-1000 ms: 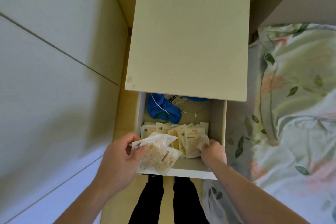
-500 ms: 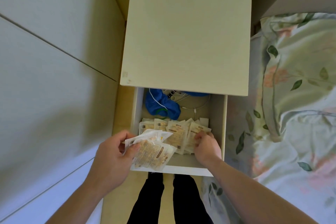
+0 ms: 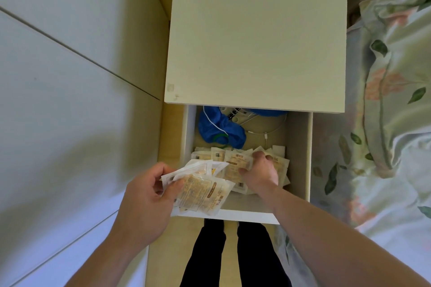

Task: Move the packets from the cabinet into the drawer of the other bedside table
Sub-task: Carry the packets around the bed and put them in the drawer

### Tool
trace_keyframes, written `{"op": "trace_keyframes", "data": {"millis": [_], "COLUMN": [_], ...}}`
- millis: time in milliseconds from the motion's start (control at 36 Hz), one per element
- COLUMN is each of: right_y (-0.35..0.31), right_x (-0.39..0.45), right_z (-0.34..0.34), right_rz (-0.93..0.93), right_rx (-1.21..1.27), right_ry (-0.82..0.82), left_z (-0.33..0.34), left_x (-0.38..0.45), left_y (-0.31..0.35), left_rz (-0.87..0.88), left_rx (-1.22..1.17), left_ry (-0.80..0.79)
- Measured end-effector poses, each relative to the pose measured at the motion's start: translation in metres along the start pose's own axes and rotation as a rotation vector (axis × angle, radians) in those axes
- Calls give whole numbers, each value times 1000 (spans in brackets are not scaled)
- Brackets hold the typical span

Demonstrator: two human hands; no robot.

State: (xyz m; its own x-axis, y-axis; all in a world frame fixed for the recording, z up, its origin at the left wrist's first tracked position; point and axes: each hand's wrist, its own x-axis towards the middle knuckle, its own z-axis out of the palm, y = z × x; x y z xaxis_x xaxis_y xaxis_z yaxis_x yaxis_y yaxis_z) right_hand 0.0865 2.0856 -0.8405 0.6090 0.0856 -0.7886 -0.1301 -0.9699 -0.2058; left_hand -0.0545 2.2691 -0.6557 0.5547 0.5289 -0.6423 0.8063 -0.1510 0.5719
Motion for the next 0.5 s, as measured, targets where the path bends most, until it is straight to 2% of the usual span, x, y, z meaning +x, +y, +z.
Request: {"op": "trace_keyframes", "data": {"millis": [222, 361, 500], "right_y": [3, 8, 24], "right_x": [12, 6, 2], "right_z": [9, -15, -54], "right_rz": [-52, -135, -196], "right_rx": [38, 118, 53], "right_ry": [65, -31, -16], "left_z": [0, 1, 7], "left_x": [2, 5, 12], "left_y": [-6, -7, -7], "left_rz": [-8, -29, -35], "left_rx": [-5, -20, 6], "left_ry": [5, -4, -22]}}
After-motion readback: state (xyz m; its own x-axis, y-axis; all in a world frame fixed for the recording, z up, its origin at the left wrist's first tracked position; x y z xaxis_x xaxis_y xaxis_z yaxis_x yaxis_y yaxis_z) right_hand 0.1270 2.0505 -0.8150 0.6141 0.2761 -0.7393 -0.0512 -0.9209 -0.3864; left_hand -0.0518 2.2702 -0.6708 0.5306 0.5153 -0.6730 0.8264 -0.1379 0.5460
